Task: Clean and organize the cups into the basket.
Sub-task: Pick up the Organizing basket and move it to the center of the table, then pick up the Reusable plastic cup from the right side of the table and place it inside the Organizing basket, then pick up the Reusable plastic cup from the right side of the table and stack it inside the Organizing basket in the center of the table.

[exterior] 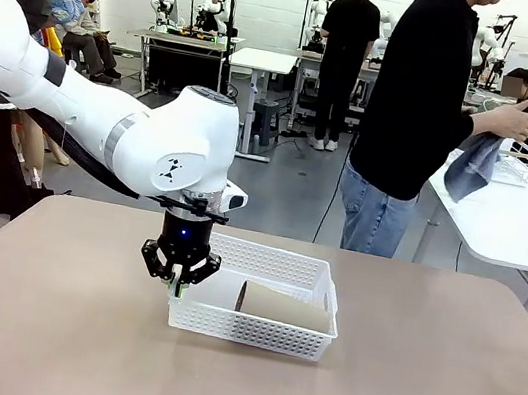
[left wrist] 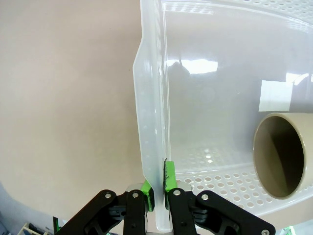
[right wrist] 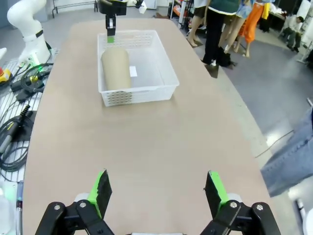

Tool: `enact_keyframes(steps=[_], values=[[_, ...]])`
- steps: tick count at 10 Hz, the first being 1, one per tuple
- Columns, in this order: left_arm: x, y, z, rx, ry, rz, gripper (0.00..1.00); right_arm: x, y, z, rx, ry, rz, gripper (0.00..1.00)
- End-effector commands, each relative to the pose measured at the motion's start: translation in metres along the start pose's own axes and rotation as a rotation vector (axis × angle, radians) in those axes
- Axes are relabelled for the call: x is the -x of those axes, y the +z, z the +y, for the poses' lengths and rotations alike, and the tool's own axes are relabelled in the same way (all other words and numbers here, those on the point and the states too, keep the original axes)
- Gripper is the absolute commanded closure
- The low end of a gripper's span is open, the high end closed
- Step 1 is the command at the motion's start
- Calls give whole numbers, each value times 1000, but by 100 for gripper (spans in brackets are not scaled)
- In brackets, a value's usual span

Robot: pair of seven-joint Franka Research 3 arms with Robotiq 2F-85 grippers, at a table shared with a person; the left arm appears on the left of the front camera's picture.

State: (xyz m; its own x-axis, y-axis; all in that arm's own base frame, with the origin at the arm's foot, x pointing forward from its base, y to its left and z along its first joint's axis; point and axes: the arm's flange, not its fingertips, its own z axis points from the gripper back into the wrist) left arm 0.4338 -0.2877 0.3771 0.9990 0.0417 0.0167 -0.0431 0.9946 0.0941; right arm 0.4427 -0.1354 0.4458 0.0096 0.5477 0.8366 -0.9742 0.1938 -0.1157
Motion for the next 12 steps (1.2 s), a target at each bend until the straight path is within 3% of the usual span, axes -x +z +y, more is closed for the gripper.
enact_keyframes(steps=[1,12], values=[[0,2,0,3,2,-2,100,-9,-5,4,-7,-1,41,0],[0,2,0,3,2,-2,100,-9,-5,4,-7,-1,41,0]])
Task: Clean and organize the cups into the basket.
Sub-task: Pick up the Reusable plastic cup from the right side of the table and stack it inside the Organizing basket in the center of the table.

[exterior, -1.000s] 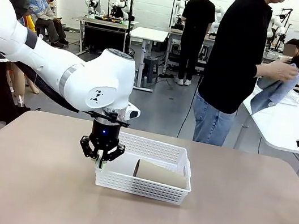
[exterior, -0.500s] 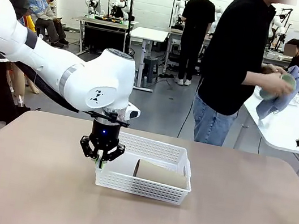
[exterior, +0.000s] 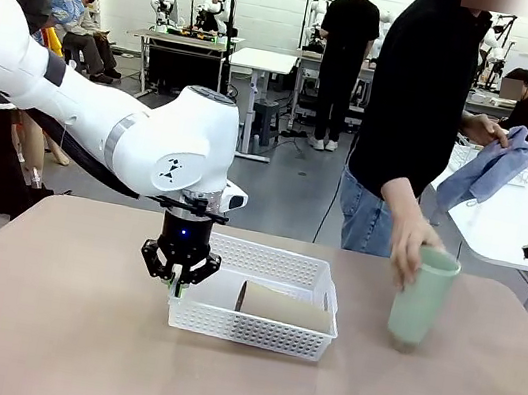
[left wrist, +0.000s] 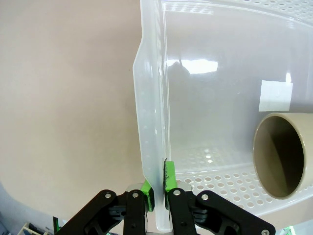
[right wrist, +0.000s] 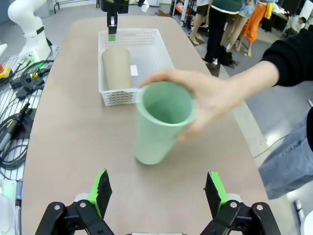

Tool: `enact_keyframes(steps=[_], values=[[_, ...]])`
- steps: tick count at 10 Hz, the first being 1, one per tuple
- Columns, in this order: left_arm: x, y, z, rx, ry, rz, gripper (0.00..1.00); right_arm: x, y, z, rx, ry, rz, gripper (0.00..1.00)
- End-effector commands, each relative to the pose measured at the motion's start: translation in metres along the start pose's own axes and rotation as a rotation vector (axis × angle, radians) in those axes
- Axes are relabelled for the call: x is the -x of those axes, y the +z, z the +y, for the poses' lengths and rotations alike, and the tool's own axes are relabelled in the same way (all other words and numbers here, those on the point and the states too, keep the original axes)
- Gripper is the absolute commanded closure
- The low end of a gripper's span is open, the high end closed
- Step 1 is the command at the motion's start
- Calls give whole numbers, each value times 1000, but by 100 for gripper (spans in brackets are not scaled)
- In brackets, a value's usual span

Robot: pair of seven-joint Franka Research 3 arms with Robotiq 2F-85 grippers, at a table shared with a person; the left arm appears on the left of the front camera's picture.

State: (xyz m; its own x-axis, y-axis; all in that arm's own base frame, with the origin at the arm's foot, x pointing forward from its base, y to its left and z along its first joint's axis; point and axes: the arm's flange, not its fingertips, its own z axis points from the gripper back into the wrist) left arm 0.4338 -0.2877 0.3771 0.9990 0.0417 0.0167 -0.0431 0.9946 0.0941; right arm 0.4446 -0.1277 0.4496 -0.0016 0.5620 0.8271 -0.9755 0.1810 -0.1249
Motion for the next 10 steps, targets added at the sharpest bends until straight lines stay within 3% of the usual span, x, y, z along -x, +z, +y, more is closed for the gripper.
enact_keyframes(steps=[1,7,10], values=[[0,2,0,3,2,-2,100,-2,-1,5,-2,-16,27,0],[0,2,0,3,2,-2,100,0,0,0,0,0,0,0],[0,2,0,3,2,-2,100,52,-32,2,-127,74,30,0]])
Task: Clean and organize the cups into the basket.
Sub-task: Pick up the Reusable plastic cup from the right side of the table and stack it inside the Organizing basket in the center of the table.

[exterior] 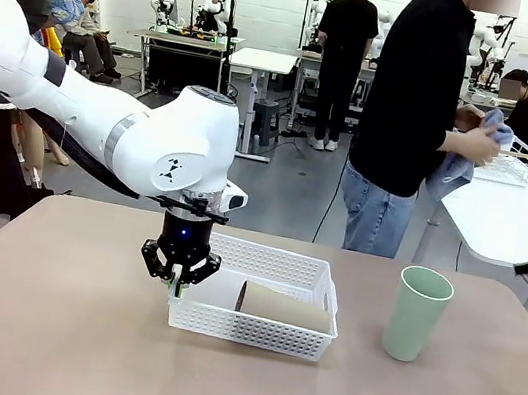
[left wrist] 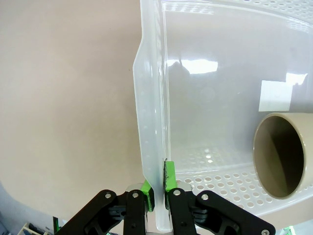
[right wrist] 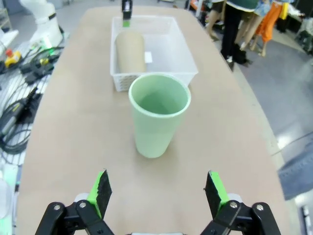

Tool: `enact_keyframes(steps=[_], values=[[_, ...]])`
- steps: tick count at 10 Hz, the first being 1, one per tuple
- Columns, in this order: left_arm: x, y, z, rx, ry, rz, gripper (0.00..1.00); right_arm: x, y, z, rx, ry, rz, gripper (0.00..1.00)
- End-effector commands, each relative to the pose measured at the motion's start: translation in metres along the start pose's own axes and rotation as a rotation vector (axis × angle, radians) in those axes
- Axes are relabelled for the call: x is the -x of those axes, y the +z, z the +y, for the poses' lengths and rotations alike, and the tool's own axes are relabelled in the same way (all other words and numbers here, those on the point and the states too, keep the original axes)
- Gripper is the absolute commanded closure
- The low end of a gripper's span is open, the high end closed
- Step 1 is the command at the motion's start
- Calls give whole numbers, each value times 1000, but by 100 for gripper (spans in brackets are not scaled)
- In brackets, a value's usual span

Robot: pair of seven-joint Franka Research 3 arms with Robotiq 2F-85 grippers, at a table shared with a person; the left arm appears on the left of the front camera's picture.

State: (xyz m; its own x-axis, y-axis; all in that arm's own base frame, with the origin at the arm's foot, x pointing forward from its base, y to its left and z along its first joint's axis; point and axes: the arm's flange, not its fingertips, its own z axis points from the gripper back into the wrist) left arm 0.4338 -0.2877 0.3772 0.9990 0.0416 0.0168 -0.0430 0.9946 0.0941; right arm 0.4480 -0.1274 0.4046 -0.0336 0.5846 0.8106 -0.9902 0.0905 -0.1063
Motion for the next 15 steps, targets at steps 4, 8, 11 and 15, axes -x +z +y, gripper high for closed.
enact_keyframes(steps=[4,8,11,15], values=[[0,2,0,3,2,-2,100,38,-32,-4,-41,29,11,0],[0,2,0,3,2,-2,100,58,-75,-5,-110,-6,90,0],[0,2,0,3,2,-2,100,52,-94,-10,-110,-19,100,0],[0,2,0,3,2,-2,100,45,-114,-18,-140,-101,64,0]])
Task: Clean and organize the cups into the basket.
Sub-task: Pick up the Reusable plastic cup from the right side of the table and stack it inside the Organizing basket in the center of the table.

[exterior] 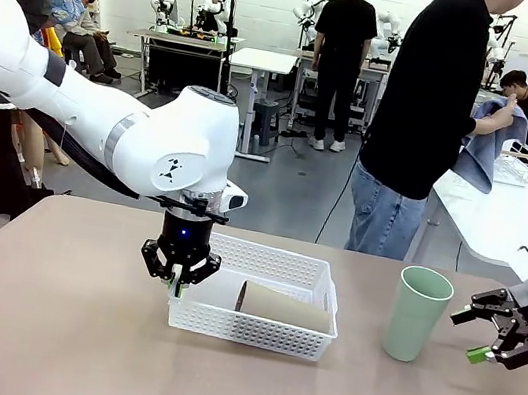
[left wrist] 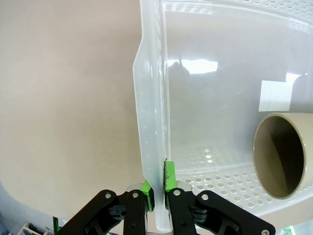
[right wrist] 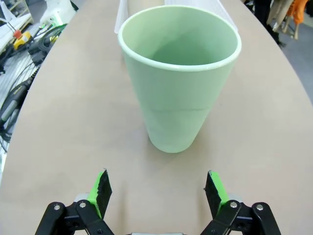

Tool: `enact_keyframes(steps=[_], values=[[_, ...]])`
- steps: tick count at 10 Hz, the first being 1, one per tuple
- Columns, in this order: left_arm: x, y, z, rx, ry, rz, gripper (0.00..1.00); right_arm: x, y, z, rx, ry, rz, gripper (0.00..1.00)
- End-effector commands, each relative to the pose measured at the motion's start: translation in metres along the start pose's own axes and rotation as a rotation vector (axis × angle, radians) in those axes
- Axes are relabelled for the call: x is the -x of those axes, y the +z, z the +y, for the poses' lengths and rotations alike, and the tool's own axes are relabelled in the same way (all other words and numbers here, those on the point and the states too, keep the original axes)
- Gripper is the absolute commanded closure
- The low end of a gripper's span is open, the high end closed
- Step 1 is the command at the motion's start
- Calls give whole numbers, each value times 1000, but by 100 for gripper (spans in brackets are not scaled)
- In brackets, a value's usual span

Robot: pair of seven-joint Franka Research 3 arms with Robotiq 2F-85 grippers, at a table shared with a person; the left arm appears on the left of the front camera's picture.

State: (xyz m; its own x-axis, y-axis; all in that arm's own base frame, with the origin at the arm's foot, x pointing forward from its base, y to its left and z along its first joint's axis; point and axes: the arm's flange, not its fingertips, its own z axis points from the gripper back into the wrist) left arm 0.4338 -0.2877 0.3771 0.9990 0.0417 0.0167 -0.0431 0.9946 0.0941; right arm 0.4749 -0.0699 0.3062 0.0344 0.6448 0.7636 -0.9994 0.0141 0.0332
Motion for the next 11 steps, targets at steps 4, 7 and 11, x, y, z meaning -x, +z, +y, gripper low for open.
enact_keyframes(steps=[4,7,11], values=[[0,2,0,3,2,-2,100,0,0,0,0,0,0,0],[0,2,0,3,2,-2,100,-1,-2,-1,7,-17,-3,0],[0,2,0,3,2,-2,100,20,2,-16,-51,-134,-259,0]])
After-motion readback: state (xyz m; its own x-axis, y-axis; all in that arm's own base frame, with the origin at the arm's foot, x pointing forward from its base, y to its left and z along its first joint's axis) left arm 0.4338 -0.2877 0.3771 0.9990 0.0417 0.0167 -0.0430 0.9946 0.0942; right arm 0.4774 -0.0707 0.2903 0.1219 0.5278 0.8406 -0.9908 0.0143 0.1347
